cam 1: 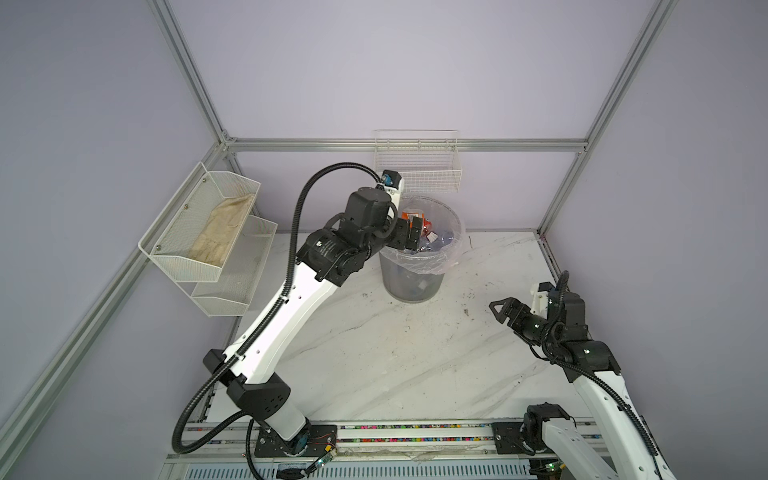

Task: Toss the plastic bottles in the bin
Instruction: 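Open the left gripper and raise it away from the bin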

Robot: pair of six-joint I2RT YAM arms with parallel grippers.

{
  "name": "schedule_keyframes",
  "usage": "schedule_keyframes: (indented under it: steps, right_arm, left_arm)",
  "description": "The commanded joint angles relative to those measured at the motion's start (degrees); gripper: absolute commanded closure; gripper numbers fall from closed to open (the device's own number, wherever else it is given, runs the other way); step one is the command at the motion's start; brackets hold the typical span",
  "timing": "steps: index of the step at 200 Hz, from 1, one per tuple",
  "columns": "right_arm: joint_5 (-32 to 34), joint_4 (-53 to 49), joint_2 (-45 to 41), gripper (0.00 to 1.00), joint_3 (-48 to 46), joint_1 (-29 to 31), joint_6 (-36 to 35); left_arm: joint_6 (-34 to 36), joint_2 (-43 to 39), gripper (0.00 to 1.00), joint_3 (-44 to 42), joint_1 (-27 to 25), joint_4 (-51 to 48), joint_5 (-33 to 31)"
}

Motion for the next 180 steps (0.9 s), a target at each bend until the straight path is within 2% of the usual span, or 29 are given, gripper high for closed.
schedule_keyframes:
  steps: [1,38,100,180]
  right_arm:
    - [0.29,-0.20,-0.46,0.11,0.39,-0.02,-0.44]
    - [-1.26,0.65,0.49,0.10,1.03,-0.01,-1.83]
    - [-3.01,3.55,3.29,0.03,4.83,-0.03,-4.20]
    - [-4.03,5.44,5.27,0.03,11.20,-0.01,-6.14]
  left_arm:
    - [-1.00,-3.80,0.00,-1.00,0.01,3.81,-0.31]
    - [-0.57,-11.78,0.00,-9.98,0.01,8.69,-1.51]
    - [-0.17,-19.62,0.00,-22.67,0.05,9.82,-5.32]
    - [-3.21,-28.10,0.00,-37.76,1.95,9.73,-8.93]
